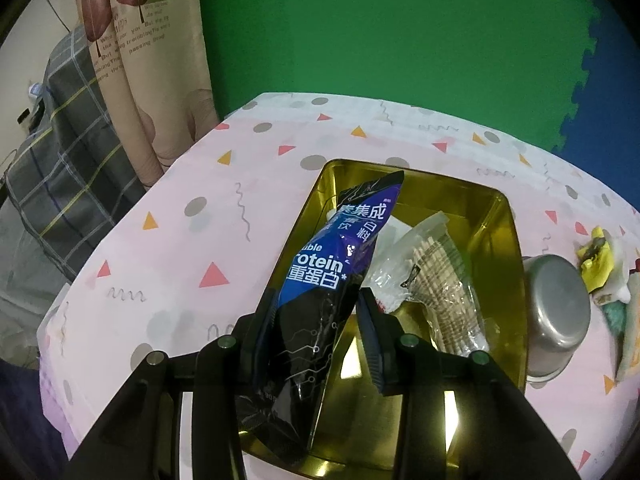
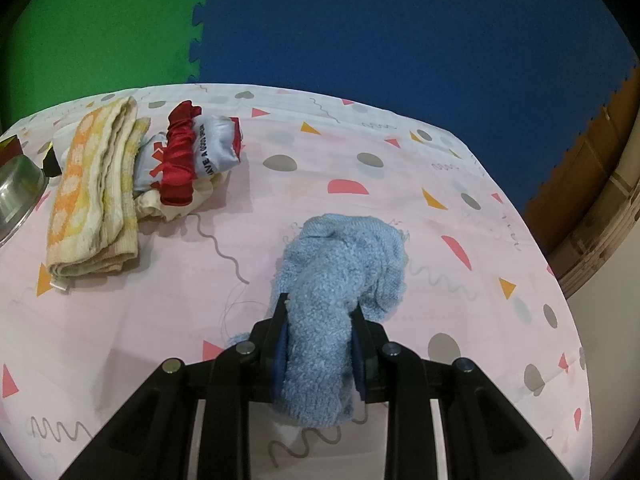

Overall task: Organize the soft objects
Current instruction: 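Lower the black packet into the tin box and open the left gripper, then carry the blue sock over the tin box and open the right gripper, then grasp the grey pouch with red scrunchie using the right gripper while the left tool approaches the striped towel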

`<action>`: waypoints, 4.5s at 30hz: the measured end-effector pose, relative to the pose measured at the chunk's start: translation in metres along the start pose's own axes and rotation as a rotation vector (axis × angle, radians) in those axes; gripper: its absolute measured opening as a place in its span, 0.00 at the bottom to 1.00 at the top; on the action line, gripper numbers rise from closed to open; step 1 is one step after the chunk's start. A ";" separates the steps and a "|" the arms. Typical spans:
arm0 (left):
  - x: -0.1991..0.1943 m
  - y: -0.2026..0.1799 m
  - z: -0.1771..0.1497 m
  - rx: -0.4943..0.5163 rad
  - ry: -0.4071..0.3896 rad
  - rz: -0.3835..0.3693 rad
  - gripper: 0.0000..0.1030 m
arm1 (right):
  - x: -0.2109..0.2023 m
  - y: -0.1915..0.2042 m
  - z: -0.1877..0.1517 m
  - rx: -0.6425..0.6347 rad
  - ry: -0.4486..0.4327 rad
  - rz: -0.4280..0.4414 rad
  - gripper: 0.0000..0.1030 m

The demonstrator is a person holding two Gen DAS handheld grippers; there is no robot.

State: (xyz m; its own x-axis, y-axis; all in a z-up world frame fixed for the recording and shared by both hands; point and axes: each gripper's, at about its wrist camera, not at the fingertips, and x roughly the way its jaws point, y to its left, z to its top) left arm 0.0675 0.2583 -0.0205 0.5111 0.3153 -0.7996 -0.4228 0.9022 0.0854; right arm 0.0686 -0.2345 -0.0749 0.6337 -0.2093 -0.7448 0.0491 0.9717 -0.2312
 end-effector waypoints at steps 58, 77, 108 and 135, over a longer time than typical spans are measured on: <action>-0.038 0.005 -0.005 0.041 -0.133 -0.064 0.80 | -0.101 0.111 0.066 -0.068 -0.118 0.361 0.21; -0.035 0.083 0.009 -0.202 -0.122 -0.034 0.81 | -0.134 0.350 0.091 -0.368 -0.075 0.691 0.21; -0.054 -0.025 -0.008 0.088 -0.132 -0.135 0.86 | -0.110 0.189 0.077 -0.221 -0.121 0.515 0.39; -0.068 -0.203 -0.039 0.424 -0.028 -0.281 0.91 | 0.043 0.039 0.098 -0.023 -0.042 0.374 0.28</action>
State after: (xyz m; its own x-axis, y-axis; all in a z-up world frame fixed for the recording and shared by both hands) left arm 0.0891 0.0424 -0.0066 0.5842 0.0457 -0.8103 0.0716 0.9916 0.1075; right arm 0.1735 -0.1943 -0.0541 0.6360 0.1645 -0.7540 -0.2088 0.9773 0.0371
